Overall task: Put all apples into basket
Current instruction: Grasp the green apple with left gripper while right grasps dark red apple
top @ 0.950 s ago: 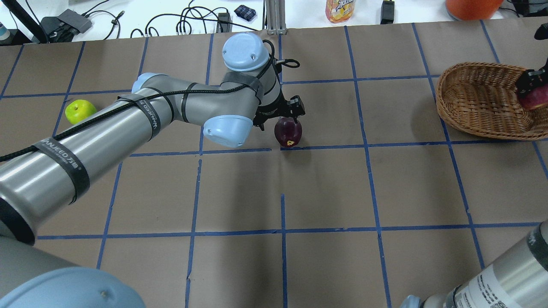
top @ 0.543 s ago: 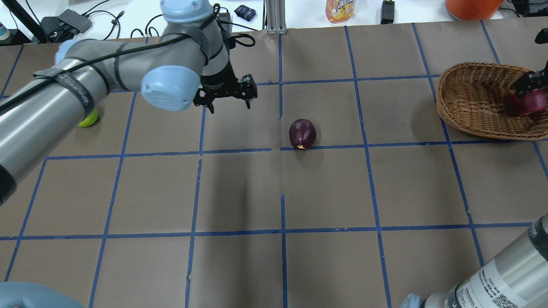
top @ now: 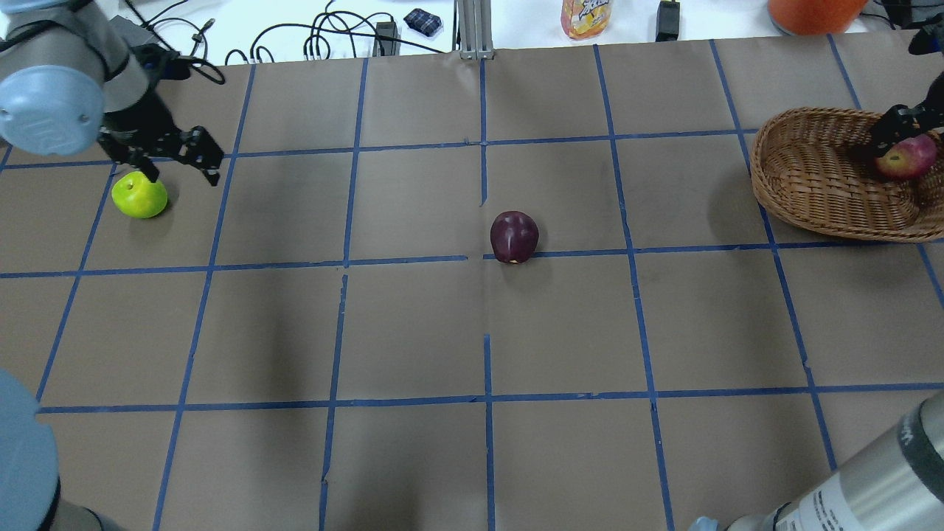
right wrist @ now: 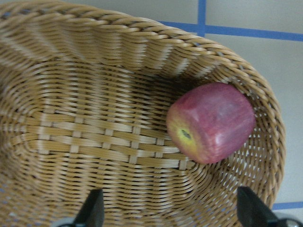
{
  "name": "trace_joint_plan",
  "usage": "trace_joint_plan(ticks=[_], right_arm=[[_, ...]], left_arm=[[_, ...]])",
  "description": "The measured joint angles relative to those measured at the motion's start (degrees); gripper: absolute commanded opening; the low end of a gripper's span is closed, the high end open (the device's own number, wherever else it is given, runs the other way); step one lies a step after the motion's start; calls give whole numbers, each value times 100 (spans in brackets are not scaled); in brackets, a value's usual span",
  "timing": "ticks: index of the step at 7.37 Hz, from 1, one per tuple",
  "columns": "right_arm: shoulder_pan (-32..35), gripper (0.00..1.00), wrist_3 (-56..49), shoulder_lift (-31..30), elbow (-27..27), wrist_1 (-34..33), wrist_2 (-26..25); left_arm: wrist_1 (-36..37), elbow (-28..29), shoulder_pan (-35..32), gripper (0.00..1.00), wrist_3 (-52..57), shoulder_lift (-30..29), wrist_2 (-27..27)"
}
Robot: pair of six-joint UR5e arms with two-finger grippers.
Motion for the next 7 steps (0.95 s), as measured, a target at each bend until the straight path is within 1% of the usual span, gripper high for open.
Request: trace_joint_plan(ticks=[1,2,3,5,6,7], right_arm=[[448,100,718,-165,2,267,4],[1003,100,1566,-291,3,502,13],[1610,100,2469,-369,4,656,77],[2656,100,4094,-371,10,715,363],[2989,100,4575,-350,21,700,538],[3174,100,4834,-330,40,701,754]], left_arm=[[324,38,362,100,515,-183,1],[590,99,567,100,883,-415,2],[728,231,710,100,1065,-664,0],[784,603,833,100,1121,-1172,-12],[789,726,872,100,1123,-1359,-30],[815,786,899,100,1121,-1506,-51]])
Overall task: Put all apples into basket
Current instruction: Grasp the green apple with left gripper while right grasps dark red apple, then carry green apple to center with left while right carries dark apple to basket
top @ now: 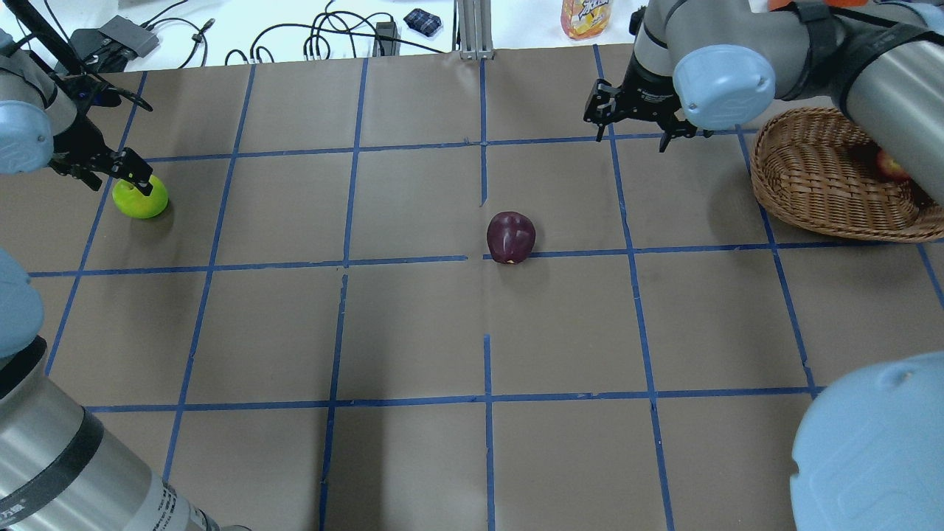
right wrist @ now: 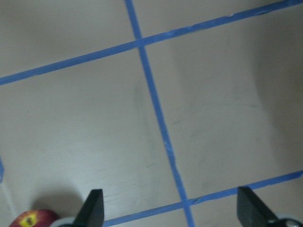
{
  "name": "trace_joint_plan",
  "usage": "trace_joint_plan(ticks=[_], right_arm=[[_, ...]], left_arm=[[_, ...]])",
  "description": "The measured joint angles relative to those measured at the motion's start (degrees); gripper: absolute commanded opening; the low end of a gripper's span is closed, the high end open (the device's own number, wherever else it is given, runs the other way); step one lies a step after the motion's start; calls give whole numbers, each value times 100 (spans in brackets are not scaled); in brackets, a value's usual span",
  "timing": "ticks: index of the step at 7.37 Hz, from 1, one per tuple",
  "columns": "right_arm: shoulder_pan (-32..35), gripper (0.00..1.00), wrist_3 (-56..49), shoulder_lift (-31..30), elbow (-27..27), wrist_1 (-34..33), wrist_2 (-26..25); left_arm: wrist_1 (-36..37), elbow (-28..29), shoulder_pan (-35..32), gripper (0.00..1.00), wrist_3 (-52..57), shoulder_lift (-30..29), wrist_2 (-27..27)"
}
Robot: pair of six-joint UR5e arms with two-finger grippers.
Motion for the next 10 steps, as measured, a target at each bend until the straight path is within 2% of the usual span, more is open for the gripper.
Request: trace_joint_plan(ticks=[3,4,5,8,10], right_arm=[[540,100,903,233,17,-19,327],[775,100,1100,356,17,-24,340],[971,100,1184,498,19,-25,347],[1315,100,1231,833,3,-30,488],[1344,100,1238,899,17,-48,489]], left_arm=[[333,40,27,100,44,-329,-23],[378,40,30,54,59,-401,-69],[409,40,31,20,87,-465,-190],[179,202,-41,20,207,-351,-227],[-674,430,-509,20,40,155,-133]])
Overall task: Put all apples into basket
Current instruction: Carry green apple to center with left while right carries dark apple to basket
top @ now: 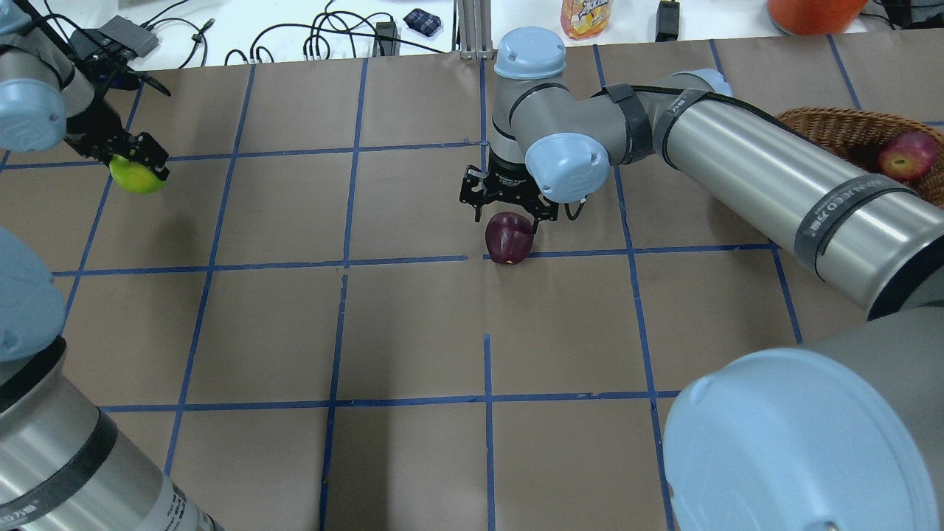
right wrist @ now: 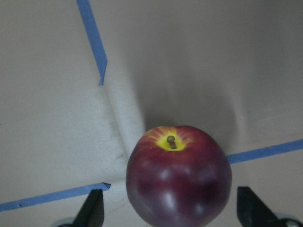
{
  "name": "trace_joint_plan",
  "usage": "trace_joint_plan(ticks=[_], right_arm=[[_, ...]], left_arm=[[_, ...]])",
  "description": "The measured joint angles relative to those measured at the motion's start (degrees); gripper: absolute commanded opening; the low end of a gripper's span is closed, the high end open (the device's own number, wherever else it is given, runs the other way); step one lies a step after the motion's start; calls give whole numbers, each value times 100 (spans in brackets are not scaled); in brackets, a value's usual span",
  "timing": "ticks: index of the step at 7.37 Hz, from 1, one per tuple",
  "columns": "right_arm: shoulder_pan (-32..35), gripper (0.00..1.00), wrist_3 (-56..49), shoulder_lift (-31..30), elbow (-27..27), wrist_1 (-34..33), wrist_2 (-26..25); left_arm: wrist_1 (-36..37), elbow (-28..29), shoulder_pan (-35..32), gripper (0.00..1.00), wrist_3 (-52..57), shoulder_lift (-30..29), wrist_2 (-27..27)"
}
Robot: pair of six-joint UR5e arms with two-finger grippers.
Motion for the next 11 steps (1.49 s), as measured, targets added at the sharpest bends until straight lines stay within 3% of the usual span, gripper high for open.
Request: trace_joint_plan(ticks=[3,4,5,6,9,11], right_arm=[[0,100,-14,114,32,-28,-31],[-1,67,-18,192,38,-28,-63],[-1,9,-20,245,41,-46,-94],[-1,0,-32,268,41,-79,-103],[-81,0,-94,173,-106,-34,-130],[-499,0,-241,-230,-429,487,-168]], left_arm=[[-844,-443,-980,20,-1057,749,-248],[-889,-673,-1252,20,-1573,916,-337],[-904,-822,-1438,20,-1918,1033,-403],[-909,-984,-1551,20,-2183,1128,-477],[-189,-1785,-1823,20,-3001,1350,-650],[602,-2137,-2417,20,-3933,1330,-652]])
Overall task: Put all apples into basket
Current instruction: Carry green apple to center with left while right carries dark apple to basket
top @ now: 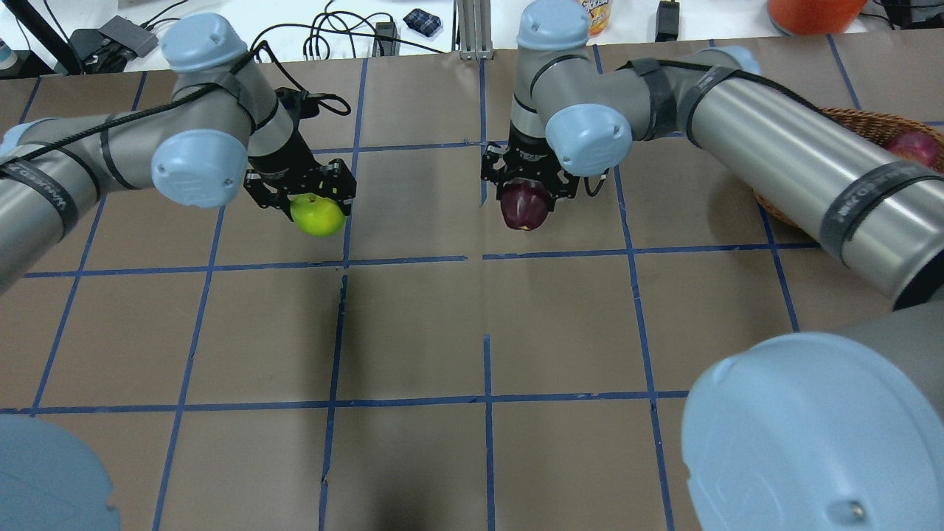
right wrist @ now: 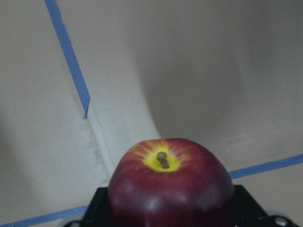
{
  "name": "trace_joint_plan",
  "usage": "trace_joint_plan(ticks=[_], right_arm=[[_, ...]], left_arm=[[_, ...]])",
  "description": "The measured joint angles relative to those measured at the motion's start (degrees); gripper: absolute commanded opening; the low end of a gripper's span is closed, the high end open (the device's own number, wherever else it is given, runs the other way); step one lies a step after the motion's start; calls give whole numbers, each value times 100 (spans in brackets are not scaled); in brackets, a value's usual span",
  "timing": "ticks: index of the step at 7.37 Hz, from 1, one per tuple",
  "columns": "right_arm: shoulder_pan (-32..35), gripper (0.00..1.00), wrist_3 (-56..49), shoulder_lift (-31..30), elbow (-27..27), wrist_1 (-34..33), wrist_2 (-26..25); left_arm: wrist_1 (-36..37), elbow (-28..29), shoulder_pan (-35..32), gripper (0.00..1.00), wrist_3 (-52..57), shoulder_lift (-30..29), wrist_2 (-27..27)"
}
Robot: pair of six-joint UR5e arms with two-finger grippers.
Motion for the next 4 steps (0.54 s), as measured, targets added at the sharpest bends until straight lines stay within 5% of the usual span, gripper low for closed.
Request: trace_joint_plan(ticks=[4], right_arm=[[-1598,0,-2374,-511,-401,845,-1062]], left_arm=[[1293,45,-1622,22,-2535,-589,3]])
